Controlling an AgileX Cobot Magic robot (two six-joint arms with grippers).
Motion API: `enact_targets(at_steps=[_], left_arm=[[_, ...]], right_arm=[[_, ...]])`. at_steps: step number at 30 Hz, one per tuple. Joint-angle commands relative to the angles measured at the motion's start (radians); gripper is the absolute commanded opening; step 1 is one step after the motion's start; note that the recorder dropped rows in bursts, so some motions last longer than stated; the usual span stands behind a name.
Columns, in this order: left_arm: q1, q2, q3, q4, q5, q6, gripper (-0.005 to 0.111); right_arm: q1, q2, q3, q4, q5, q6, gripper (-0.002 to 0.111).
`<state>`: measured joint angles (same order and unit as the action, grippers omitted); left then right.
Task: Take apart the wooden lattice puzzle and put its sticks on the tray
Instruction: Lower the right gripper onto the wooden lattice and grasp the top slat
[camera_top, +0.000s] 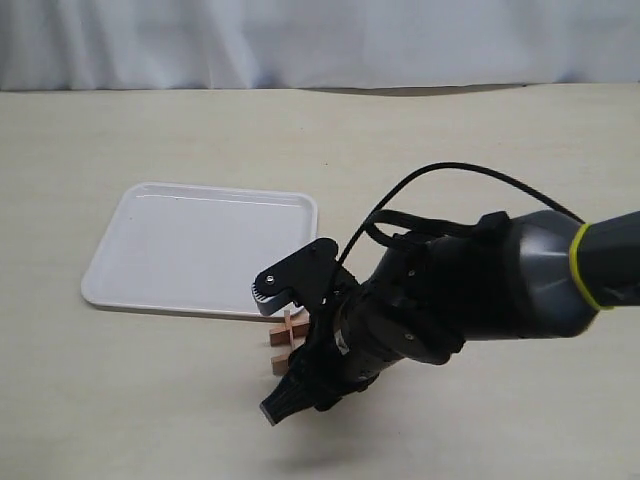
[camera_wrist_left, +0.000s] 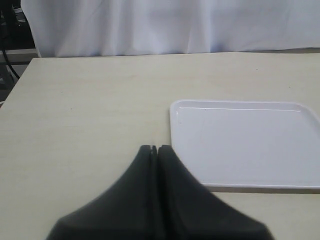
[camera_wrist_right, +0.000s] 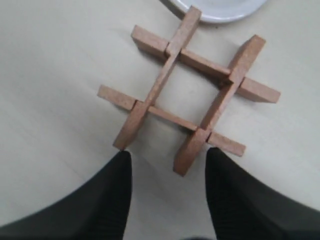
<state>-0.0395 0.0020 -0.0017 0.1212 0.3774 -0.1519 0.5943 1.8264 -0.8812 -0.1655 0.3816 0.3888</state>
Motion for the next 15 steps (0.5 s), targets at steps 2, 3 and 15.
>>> enact_targets(at_steps=[2,3,15], left_arm=[[-0.008,-0.002,0.002,0.000,-0.017,0.000,0.000],[-0.008,-0.002,0.002,0.000,-0.017,0.000,0.000],[-0.008,-0.002,0.002,0.000,-0.017,0.000,0.000]], right_arm=[[-0.011,0.016,-0.003,-0.029,-0.056,0.018,0.038],[-0.016,0.016,-0.003,-0.029,-0.056,0.020,0.037],[-0.062,0.016,-0.003,-0.063,-0.055,0.020,0.017]])
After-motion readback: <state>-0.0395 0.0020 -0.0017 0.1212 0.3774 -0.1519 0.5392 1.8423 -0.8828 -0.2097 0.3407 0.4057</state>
